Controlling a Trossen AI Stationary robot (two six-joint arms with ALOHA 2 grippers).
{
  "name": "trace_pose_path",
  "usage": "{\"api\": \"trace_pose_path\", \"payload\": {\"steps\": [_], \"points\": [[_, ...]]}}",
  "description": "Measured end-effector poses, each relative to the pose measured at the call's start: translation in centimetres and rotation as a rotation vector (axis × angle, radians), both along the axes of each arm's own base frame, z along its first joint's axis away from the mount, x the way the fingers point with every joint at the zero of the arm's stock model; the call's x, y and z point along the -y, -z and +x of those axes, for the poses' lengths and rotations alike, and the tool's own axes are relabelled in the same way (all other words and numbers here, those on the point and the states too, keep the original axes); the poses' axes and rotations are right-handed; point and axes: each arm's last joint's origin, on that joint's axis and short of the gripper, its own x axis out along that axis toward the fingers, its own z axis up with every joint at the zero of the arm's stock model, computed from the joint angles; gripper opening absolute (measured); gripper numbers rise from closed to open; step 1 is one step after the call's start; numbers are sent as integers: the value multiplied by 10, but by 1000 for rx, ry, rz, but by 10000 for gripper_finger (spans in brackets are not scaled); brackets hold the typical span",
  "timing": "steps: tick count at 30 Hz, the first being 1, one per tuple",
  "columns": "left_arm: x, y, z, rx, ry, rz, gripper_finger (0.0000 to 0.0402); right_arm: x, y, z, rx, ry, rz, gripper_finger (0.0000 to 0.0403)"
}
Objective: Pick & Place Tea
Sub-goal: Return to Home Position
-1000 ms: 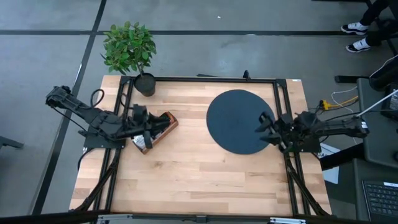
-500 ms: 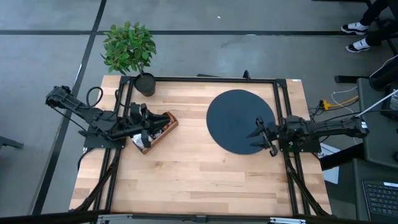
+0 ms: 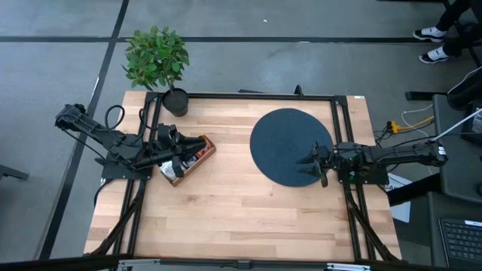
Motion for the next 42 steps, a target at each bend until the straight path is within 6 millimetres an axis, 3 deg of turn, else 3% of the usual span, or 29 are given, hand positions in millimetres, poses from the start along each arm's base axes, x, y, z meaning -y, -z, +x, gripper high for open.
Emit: {"api": "trace_pose_path", "payload": {"steps": [8,22,24,26,28,31,42], "points": [[4,-2,-3,8,31,9,86,0,0,0,-3,1,8,176],[14,0,-1,81,121,-256,86,0,0,0,-3,-1,7,176],[12,1,-1,73,60,-213,86,0,0,0,-3,0,9,176],[5,1,-4,38,-110,-107,86,0,0,0,-3,-1,7,176],[-1,-6,-8,101,-229,-145,87,0,0,0,-3,0,9,176],[-4,-17,-9,214,-219,-232,89,0,0,0,-3,0,8,176],[-8,-25,-17,283,-190,-286,91,0,0,0,-3,0,9,176]]}}
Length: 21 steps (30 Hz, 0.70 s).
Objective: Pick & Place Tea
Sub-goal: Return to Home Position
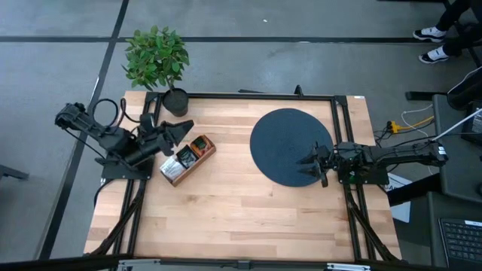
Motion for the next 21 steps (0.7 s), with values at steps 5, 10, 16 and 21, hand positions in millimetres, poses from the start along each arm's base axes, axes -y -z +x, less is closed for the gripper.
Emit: {"api": "trace_pose_path", "payload": {"steps": [5,10,16,21], "points": [[2,1,2,1,33,13,91,0,0,0,0,0,0,176],[5,3,6,12,73,-7,89,0,0,0,0,0,0,176],[6,3,7,26,113,-14,91,0,0,0,0,0,-2,176],[6,3,7,40,114,-42,93,0,0,0,0,0,-2,176]]}}
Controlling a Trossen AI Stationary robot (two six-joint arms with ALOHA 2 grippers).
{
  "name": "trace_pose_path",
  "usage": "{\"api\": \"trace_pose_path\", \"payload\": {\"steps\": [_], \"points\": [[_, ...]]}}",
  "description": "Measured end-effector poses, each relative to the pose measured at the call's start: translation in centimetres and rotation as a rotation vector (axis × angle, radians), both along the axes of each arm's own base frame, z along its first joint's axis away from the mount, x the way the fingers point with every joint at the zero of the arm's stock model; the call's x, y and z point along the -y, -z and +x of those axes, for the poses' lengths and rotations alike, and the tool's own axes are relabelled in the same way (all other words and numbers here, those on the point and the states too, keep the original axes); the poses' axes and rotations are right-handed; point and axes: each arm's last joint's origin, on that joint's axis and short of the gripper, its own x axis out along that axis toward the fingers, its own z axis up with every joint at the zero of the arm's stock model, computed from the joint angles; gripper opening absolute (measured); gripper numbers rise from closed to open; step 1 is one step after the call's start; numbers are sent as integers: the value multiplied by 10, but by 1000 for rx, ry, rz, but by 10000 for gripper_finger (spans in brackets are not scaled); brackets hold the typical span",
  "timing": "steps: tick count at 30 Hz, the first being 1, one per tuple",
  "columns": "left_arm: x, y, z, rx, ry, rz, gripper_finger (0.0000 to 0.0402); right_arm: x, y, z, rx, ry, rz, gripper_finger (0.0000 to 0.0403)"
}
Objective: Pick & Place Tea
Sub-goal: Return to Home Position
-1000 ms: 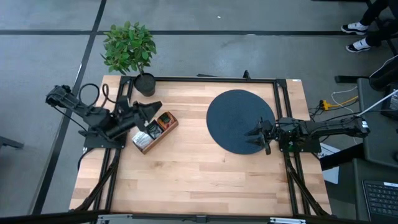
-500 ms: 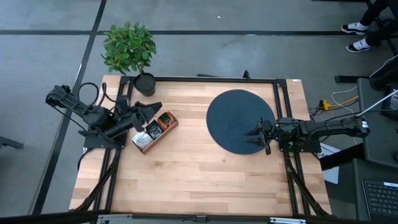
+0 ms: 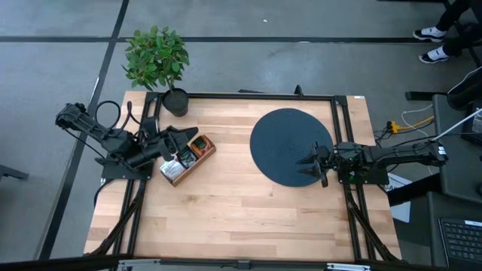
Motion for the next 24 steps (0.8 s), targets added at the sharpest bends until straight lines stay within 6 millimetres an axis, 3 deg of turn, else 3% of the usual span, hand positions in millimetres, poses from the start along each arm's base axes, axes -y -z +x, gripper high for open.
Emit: {"api": "trace_pose_path", "payload": {"steps": [24], "points": [[0,0,0,0,3,-1,95,0,0,0,0,0,-1,176]]}}
